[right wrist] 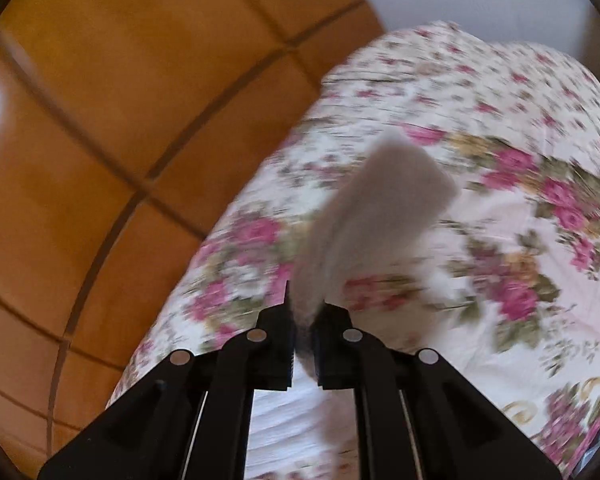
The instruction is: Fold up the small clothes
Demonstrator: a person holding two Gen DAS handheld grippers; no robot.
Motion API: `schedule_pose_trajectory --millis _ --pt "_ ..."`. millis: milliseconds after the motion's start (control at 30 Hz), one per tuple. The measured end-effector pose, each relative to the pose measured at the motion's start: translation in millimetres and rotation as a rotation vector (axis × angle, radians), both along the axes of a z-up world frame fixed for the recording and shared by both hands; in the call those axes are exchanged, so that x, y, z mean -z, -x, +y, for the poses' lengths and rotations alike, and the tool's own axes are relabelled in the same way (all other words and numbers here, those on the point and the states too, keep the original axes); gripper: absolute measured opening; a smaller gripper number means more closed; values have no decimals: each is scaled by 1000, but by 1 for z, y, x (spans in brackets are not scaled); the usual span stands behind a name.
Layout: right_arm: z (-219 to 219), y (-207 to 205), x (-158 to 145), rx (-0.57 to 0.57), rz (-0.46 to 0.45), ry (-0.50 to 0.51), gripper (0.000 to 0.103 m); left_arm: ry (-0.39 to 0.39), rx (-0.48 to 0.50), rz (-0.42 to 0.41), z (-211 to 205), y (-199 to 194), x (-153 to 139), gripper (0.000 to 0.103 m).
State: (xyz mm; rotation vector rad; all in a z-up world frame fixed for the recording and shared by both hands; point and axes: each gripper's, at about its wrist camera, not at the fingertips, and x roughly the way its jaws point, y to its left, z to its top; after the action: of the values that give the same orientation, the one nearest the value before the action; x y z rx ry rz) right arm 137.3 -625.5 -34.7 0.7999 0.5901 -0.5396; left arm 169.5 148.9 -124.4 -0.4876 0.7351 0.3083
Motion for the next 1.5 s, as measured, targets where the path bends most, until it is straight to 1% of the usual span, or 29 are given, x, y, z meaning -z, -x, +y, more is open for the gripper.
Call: schedule_pose_trajectory --millis 133,233,333,467,567,700,867,933,1000,1033,1067,1100,1133,1167,1233,1300,1400,1467,1500 --pt "52 -30 -20 -106 -26 48 7 1 0 -1 0 0 0 99" --pt "94 -50 -28 -200 -38 74 7 3 0 -3 0 1 0 99" --pt "143 -70 -33 -312 -36 125 7 8 0 -8 0 1 0 99" --pt "208 -93 -32 -459 -10 182 7 11 1 -11 0 2 0 99" --pt "251 -106 -26 -548 -4 187 7 11 1 -11 0 2 0 99" --pt "306 -116 -10 -664 12 204 7 10 1 -11 0 2 0 99" --pt "360 -113 14 -803 34 239 7 11 2 -12 1 2 0 99" --pt "384 -109 24 -869 47 282 9 11 2 -12 0 2 0 99" --pt "406 -105 33 -936 56 330 13 12 2 -12 1 2 0 99" --pt "415 -103 37 -971 63 349 20 12 2 -13 1 2 0 99" --pt "422 -100 42 -1008 71 363 36 12 2 -12 1 2 0 99" --pt "430 -97 50 -1052 79 374 45 12 2 -12 1 2 0 99" --pt "435 -95 55 -1078 84 381 57 14 3 -13 0 2 0 99" --pt "437 -91 59 -1098 88 389 63 14 3 -13 0 2 0 99" --pt "435 -81 65 -1110 94 413 69 14 3 -13 0 2 0 99" --pt "423 -67 66 -1085 72 421 73 14 3 -13 0 2 0 99" --pt "392 -47 57 -998 34 454 81 13 4 -12 1 2 0 99" --pt "379 -37 53 -923 38 504 87 14 4 -13 1 2 0 99" --pt "370 -33 50 -860 65 560 87 14 4 -13 1 2 0 99"
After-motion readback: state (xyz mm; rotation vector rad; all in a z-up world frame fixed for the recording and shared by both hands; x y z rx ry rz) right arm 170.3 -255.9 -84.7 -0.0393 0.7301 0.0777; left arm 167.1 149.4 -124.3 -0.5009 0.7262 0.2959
